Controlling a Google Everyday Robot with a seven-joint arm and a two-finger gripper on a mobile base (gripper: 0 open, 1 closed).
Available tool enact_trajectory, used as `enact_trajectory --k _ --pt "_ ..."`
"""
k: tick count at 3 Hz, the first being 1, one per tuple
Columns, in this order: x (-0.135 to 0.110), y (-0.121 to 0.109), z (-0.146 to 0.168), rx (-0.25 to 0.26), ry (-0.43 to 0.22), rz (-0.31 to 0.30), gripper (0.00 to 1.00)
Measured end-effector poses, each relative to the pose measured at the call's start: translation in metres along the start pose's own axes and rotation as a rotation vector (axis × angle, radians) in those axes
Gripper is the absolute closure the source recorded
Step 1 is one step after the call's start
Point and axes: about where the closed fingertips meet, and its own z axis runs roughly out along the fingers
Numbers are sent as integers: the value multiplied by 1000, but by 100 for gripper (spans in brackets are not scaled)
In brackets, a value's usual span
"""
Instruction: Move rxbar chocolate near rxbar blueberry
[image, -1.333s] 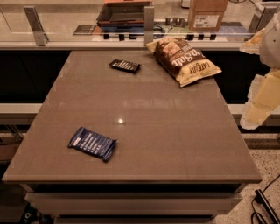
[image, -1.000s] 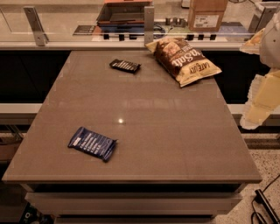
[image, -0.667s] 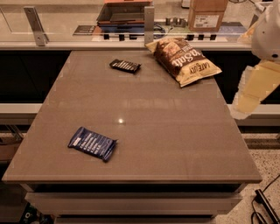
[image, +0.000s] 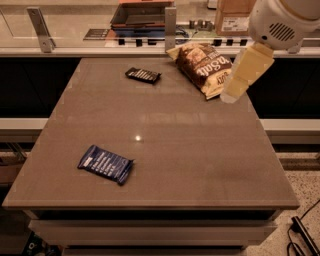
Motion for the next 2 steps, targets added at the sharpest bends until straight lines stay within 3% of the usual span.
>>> enact_trajectory --k 1,2 --pt "-28 -17 20 -5 -95 62 0" --pt "-53 -32 46 -51 -199 126 0"
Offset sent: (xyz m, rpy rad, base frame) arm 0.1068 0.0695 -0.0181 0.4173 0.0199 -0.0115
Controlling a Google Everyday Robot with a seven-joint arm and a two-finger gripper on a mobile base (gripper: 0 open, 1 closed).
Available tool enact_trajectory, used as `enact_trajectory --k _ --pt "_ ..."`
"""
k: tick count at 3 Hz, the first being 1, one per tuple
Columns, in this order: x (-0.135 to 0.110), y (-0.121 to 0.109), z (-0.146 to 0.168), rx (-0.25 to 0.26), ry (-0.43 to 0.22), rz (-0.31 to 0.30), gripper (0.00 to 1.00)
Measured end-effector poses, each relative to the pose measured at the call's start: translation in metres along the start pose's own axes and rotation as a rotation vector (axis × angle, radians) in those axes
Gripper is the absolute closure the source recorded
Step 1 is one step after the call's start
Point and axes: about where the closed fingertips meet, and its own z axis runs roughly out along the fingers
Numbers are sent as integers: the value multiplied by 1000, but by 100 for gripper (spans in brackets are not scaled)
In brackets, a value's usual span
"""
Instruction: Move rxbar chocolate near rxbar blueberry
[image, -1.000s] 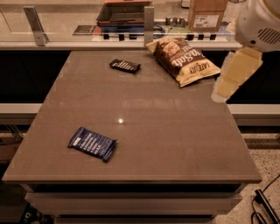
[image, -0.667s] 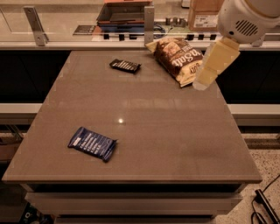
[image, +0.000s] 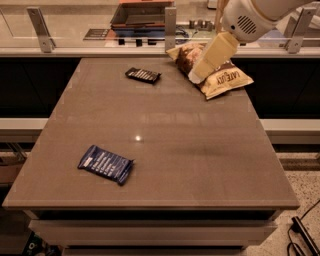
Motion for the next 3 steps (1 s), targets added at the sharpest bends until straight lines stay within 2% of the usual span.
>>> enact_trajectory --k 1,2,3 --pt "-15 -11 34 -60 -94 69 0" --pt "-27 -13 62 -85 -139 123 0" --pt "-42 -15 89 -66 -128 155 0"
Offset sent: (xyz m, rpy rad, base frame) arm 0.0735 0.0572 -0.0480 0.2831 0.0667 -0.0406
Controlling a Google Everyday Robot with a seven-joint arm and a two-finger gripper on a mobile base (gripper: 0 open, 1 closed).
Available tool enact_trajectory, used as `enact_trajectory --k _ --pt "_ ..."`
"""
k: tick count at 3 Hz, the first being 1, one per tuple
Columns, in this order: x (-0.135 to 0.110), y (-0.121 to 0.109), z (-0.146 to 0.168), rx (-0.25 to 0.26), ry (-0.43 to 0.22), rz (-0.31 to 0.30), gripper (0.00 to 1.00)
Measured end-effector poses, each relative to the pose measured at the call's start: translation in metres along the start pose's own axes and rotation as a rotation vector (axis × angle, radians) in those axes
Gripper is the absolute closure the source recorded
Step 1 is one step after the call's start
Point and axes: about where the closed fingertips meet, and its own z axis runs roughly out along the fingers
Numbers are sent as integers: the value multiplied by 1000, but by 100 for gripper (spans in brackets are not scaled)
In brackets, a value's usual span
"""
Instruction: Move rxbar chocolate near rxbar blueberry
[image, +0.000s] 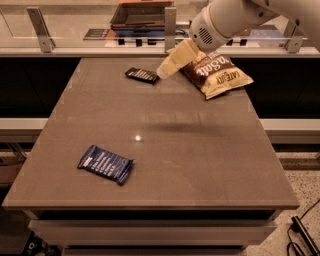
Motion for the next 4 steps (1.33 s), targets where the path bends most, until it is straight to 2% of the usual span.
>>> enact_trajectory --k 1,2,4 --pt "0 0 0 0 0 0 0" --pt "-3 -15 15 -8 -25 24 0" --pt "-20 -45 66 -87 -92 54 0"
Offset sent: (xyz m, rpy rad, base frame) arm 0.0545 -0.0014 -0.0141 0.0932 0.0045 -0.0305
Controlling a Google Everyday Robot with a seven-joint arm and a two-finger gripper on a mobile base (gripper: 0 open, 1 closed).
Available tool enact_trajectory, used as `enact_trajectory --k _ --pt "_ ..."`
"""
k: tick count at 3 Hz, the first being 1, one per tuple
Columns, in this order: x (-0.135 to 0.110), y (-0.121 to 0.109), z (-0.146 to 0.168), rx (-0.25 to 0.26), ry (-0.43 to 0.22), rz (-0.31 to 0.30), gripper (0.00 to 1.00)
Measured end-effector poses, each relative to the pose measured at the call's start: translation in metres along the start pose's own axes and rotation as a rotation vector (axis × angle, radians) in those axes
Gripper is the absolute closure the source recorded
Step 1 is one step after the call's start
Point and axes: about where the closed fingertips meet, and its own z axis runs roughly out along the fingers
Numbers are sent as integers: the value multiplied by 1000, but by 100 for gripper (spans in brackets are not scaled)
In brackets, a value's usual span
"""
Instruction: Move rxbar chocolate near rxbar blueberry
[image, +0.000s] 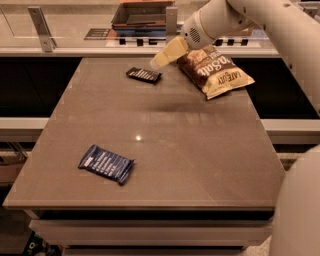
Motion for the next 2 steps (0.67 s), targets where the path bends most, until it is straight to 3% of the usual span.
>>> enact_trajectory --k 1,2 --pt "-3 -6 21 -10 12 -1 0" --pt "-4 -8 45 22 86 -16 0"
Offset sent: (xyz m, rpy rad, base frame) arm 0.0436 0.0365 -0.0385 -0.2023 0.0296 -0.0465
